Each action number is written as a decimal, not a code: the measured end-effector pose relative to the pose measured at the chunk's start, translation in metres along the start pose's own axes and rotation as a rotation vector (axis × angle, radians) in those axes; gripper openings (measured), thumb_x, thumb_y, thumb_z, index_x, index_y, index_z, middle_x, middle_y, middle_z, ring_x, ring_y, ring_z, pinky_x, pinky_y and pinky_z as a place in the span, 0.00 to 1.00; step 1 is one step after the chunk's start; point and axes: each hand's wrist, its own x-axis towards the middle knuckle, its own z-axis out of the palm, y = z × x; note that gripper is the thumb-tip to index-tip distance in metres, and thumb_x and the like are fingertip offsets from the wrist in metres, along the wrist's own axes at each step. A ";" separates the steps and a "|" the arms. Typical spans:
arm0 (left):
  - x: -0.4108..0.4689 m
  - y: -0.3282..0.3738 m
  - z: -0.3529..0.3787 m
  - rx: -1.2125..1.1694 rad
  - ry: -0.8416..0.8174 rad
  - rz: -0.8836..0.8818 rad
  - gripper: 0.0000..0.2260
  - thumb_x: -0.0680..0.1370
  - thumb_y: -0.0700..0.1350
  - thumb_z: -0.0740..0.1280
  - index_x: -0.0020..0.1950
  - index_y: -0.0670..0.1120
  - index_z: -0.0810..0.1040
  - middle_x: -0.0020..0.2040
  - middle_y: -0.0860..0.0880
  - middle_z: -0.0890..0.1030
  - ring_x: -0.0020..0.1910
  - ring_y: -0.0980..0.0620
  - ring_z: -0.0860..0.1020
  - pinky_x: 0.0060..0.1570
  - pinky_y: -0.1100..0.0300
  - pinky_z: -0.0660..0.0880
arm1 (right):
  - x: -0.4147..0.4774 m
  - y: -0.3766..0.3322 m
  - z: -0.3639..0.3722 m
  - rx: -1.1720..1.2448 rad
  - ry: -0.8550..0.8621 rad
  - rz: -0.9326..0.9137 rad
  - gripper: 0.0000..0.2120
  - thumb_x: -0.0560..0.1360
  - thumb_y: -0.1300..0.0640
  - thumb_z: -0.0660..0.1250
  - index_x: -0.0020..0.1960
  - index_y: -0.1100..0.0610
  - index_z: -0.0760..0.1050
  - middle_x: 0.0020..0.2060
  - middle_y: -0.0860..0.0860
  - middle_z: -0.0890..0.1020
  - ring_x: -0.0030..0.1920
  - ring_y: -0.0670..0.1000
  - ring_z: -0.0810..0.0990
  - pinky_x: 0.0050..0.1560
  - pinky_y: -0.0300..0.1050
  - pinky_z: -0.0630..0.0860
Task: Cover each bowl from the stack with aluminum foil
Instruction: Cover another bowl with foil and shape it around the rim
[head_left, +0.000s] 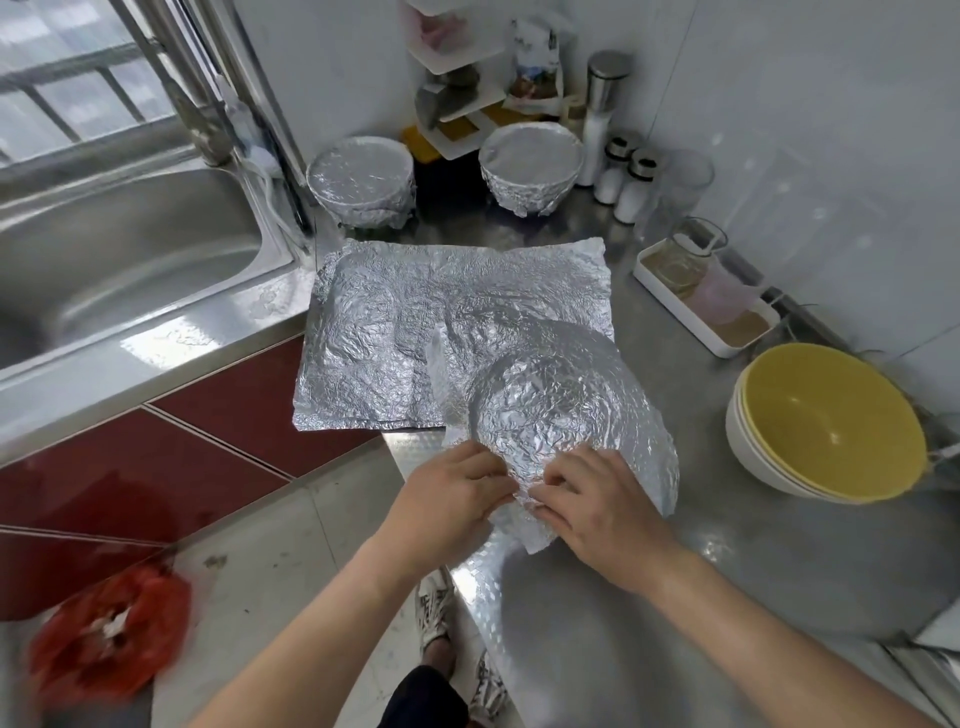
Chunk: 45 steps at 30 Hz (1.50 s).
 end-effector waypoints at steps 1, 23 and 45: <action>0.000 0.000 0.001 0.016 -0.009 0.016 0.13 0.64 0.38 0.80 0.45 0.48 0.85 0.43 0.53 0.81 0.44 0.51 0.77 0.41 0.63 0.73 | -0.001 0.000 0.002 -0.032 0.011 -0.015 0.04 0.71 0.58 0.74 0.42 0.55 0.79 0.40 0.48 0.76 0.43 0.51 0.72 0.46 0.45 0.66; -0.007 0.007 0.001 -0.035 -0.021 -0.043 0.11 0.78 0.51 0.65 0.51 0.49 0.85 0.46 0.53 0.81 0.47 0.52 0.77 0.43 0.59 0.77 | 0.001 0.000 -0.007 0.249 -0.046 0.083 0.12 0.78 0.50 0.62 0.47 0.55 0.82 0.43 0.47 0.78 0.43 0.50 0.75 0.43 0.47 0.76; -0.009 -0.001 0.001 -0.015 0.157 0.024 0.19 0.84 0.46 0.56 0.46 0.44 0.86 0.47 0.50 0.84 0.51 0.49 0.78 0.52 0.59 0.76 | 0.008 -0.038 0.005 -0.109 0.130 0.050 0.11 0.68 0.69 0.65 0.33 0.56 0.69 0.31 0.52 0.70 0.33 0.53 0.67 0.37 0.44 0.61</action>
